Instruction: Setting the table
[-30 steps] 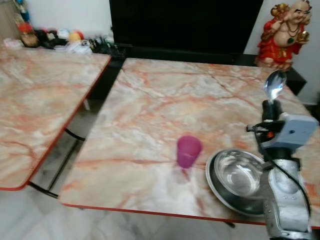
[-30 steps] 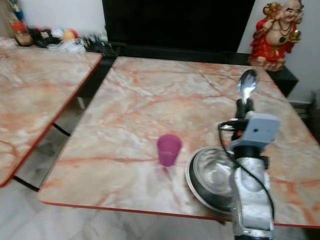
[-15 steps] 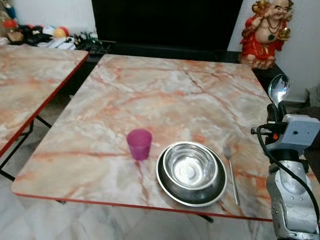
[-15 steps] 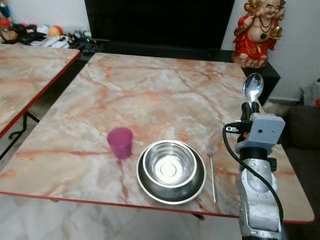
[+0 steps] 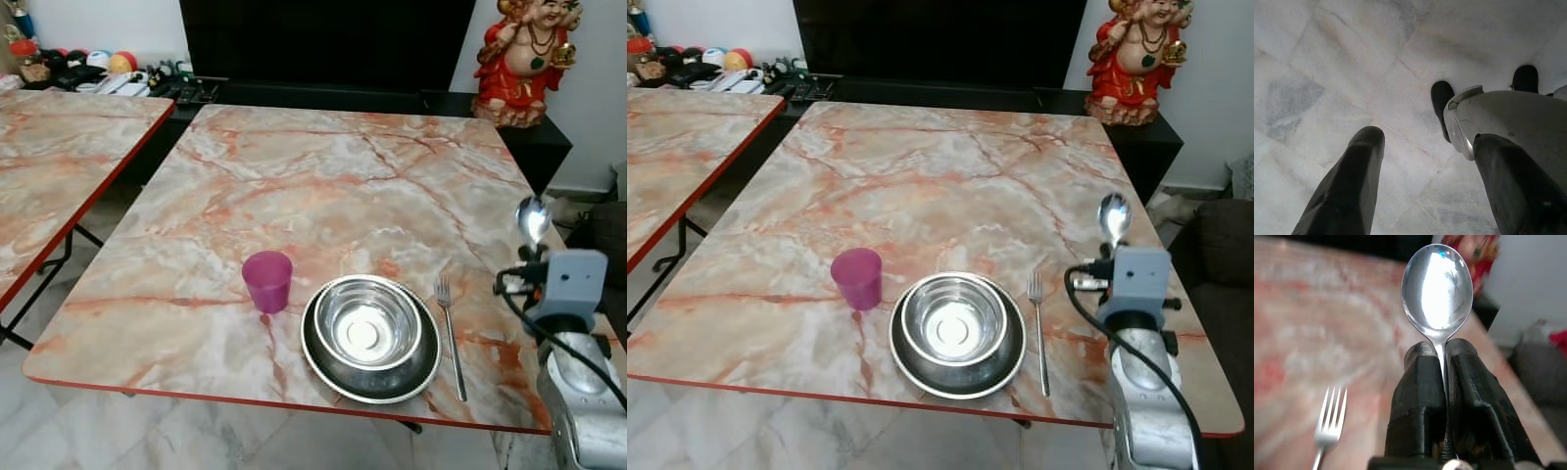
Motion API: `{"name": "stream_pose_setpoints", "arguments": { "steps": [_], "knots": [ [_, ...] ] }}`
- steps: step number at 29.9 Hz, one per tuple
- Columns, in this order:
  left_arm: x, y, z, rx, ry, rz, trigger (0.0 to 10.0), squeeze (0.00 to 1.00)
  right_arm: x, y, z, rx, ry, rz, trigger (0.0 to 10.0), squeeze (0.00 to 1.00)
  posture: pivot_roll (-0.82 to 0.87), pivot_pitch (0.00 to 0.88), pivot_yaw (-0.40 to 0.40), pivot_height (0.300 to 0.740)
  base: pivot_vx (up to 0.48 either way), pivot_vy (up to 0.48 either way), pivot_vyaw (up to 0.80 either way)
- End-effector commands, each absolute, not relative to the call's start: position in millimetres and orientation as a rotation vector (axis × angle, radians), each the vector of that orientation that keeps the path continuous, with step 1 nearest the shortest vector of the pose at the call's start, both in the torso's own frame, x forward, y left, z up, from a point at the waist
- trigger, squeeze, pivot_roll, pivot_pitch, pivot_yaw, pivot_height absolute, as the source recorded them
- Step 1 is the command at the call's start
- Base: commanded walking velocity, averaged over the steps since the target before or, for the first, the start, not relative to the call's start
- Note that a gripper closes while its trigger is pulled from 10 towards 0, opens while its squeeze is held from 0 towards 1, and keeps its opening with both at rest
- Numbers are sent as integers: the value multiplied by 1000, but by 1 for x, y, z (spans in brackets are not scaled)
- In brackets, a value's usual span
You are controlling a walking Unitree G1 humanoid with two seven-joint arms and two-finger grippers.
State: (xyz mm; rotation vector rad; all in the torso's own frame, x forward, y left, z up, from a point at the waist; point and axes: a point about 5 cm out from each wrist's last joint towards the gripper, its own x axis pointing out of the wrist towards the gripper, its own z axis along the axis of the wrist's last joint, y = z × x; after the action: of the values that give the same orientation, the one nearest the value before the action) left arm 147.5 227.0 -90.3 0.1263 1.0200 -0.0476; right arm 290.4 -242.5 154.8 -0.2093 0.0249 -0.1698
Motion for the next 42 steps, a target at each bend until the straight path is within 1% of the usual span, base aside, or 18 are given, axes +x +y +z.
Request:
{"name": "stream_pose_setpoints", "arguments": {
  "steps": [1, 6, 10, 13, 18, 31, 33, 37, 42],
  "knots": [
    [135, 226, -96, 130, 1074, -58, 10000, 0, 284, -244, 141, -199, 122, -142, 10000, 0, -82, 122, -17, 740, 0, 0, 0],
    [136, 225, -96, 128, 1073, -60, 10000, 0, 280, -246, 126, -197, 211, -127, 10000, 0, -84, 127, -16, 740, 0, 0, 0],
    [141, 217, -95, 121, 1065, -70, 10000, 0, 278, -247, 112, -141, 306, -112, 10000, 0, -81, 133, -20, 740, 0, 0, 0],
    [144, 214, -95, 118, 1061, -72, 10000, 0, 279, -246, 109, -127, 341, -88, 10000, 0, -81, 133, -20, 740, 0, 0, 0],
    [146, 213, -95, 117, 1063, -71, 10000, 0, 282, -242, 108, -86, 367, -62, 10000, 0, -78, 134, -20, 740, 0, 0, 0],
    [146, 217, -94, 114, 1067, -59, 10000, 0, 287, -239, 109, -149, 409, -30, 10000, 0, -84, 147, -25, 740, 0, 0, 0],
    [145, 219, -94, 112, 1067, -56, 10000, 0, 287, -239, 109, -147, 410, -31, 10000, 0, -84, 147, -25, 740, 0, 0, 0],
    [140, 232, -93, 123, 1080, -47, 10000, 0, 285, -236, 106, -129, 414, -39, 10000, 0, -88, 154, -17, 740, 0, 0, 0],
    [139, 237, -92, 126, 1080, -39, 10000, 0, 288, -233, 101, -111, 415, -60, 10000, 0, -87, 155, -16, 740, 0, 0, 0]
  ]
}}
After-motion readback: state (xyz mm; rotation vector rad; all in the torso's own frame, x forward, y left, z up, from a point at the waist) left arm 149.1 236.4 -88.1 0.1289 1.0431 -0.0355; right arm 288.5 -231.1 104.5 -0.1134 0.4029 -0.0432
